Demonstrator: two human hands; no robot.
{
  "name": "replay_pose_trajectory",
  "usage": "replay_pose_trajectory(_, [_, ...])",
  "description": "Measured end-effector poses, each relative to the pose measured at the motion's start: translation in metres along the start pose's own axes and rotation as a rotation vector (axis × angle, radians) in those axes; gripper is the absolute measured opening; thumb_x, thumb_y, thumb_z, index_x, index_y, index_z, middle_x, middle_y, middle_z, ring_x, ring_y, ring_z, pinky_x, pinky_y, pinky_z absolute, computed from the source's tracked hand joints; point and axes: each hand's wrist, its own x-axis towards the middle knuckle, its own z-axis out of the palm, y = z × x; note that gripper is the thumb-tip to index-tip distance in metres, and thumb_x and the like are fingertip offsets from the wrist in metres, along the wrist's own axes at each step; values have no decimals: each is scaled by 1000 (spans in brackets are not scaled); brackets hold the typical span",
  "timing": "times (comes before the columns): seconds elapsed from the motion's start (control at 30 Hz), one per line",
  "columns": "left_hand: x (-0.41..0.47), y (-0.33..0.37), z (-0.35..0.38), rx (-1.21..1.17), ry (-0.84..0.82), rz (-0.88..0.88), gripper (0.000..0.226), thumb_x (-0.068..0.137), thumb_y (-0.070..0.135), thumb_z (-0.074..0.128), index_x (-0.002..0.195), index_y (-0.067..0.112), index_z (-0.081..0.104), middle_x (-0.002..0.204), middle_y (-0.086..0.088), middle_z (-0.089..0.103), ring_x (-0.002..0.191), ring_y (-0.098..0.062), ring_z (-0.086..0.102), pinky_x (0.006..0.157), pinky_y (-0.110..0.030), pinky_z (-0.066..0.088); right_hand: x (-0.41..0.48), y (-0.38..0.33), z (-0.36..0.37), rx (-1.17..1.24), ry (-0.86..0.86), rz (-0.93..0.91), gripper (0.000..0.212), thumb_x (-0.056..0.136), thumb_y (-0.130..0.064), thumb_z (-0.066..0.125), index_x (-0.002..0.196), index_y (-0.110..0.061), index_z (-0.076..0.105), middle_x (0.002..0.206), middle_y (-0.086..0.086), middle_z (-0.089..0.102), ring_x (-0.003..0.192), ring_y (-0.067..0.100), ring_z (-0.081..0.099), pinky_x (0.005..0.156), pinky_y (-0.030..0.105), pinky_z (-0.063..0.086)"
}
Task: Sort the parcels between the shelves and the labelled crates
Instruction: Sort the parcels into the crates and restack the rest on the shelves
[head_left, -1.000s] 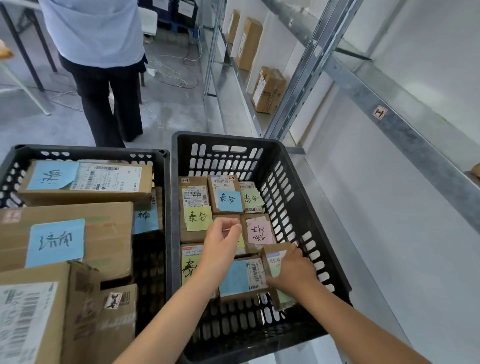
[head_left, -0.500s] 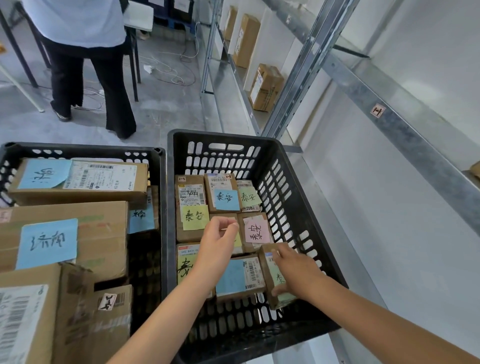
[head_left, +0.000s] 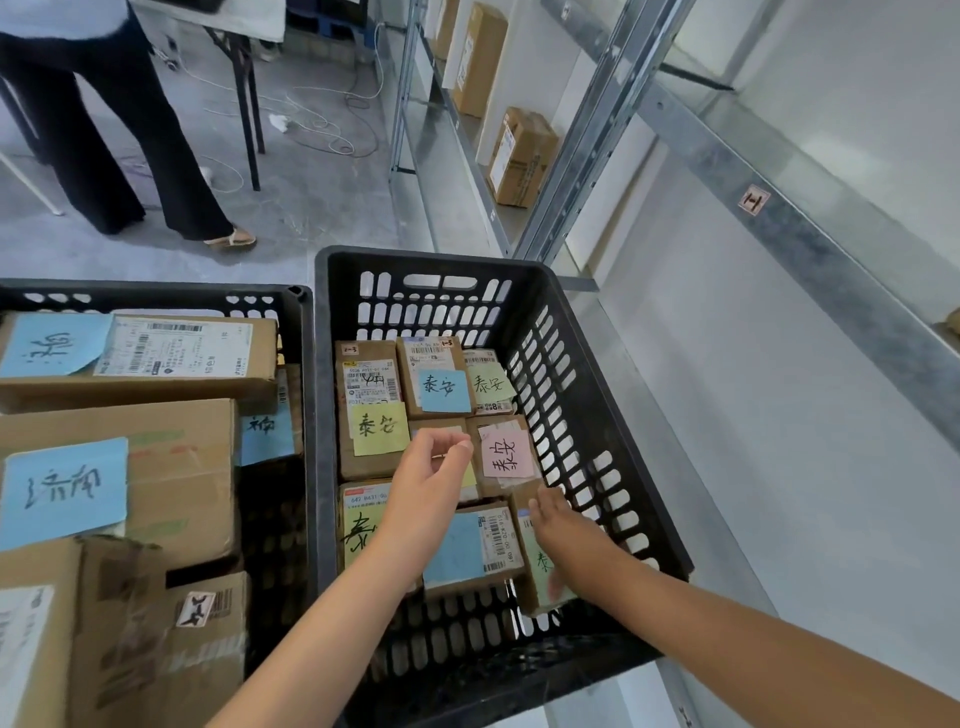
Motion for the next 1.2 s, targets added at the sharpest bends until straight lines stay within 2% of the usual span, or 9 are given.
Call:
replay_pose_trajectory(0.23, [1, -4, -1, 1, 9, 20, 9, 100, 25, 53, 104, 24, 61, 109, 5, 62, 104, -11, 59, 94, -31, 49, 13, -4, 4, -66, -64, -42, 102, 86, -11, 74, 152, 11, -1, 159, 37, -2, 147, 45, 17, 116, 43, 32])
replay_pose_trajectory(0.37, [3, -5, 3, 47, -7, 33, 7, 99, 25, 53, 101, 26, 59, 108, 4, 61, 101, -11, 58, 86, -27, 47, 18, -9, -6, -184, -79, -139, 67, 86, -35, 74, 136, 2, 50, 137, 24, 50, 130, 40, 42, 110, 46, 32])
replay_pose_trajectory(0.43, [2, -5, 4, 78, -16, 36, 7, 99, 25, 53, 101, 26, 59, 108, 4, 61, 99, -10, 58, 78, -23, 45, 16, -10, -8, -245, -58, -161, 61, 84, -43, 74, 125, -1, 58, 122, 16, 59, 119, 34, 49, 104, 44, 34])
replay_pose_trajectory(0.53, [0, -7, 1, 32, 33, 79, 11, 99, 19, 52, 101, 23, 62, 109, 3, 64, 103, -12, 60, 88, -29, 50, 8, 2, 6, -8, 1, -90, 110, 76, -40, 82, 154, 4, 18, 158, 23, 22, 146, 38, 19, 118, 43, 23])
replay_pose_trajectory(0.6, [0, -8, -1, 21, 55, 93, 13, 99, 17, 52, 100, 25, 63, 109, 3, 65, 104, -12, 60, 91, -32, 50, 2, 10, 7, 262, 16, -44, 125, 72, -33, 85, 157, -3, -2, 166, 10, -1, 152, 28, 3, 121, 39, 14])
replay_pose_trajectory(0.8, [-4, -13, 5, 250, -33, 208, 16, 101, 23, 50, 97, 37, 56, 112, 17, 56, 105, 4, 53, 77, -17, 42, -24, 10, -24, 461, 253, 26, 68, 88, -30, 71, 147, -22, 37, 150, -6, 39, 127, 17, 51, 98, 35, 48])
replay_pose_trajectory(0.93, [-10, -13, 8, 419, -64, 302, 13, 101, 23, 50, 109, 33, 52, 113, 21, 50, 113, -2, 51, 94, -24, 41, -62, 19, -48, 501, 459, 24, 59, 92, -35, 66, 143, -24, 41, 142, -7, 46, 121, 14, 53, 87, 27, 45])
replay_pose_trajectory(1.13, [-31, 15, 16, 647, -118, 484, 36, 101, 31, 49, 137, 25, 48, 127, 18, 49, 90, 16, 47, 84, -10, 32, -119, 33, -66, 496, 505, 122, 73, 97, -46, 56, 157, -21, 24, 164, -4, 23, 146, 15, 31, 116, 38, 34])
replay_pose_trajectory(1.2, [-42, 30, 20, 702, -135, 556, 38, 101, 32, 49, 139, 24, 47, 138, 12, 48, 107, 10, 48, 96, -20, 37, -138, 31, -72, 509, 528, 130, 78, 95, -63, 47, 158, -23, 21, 164, -6, 21, 148, 14, 27, 117, 38, 32])
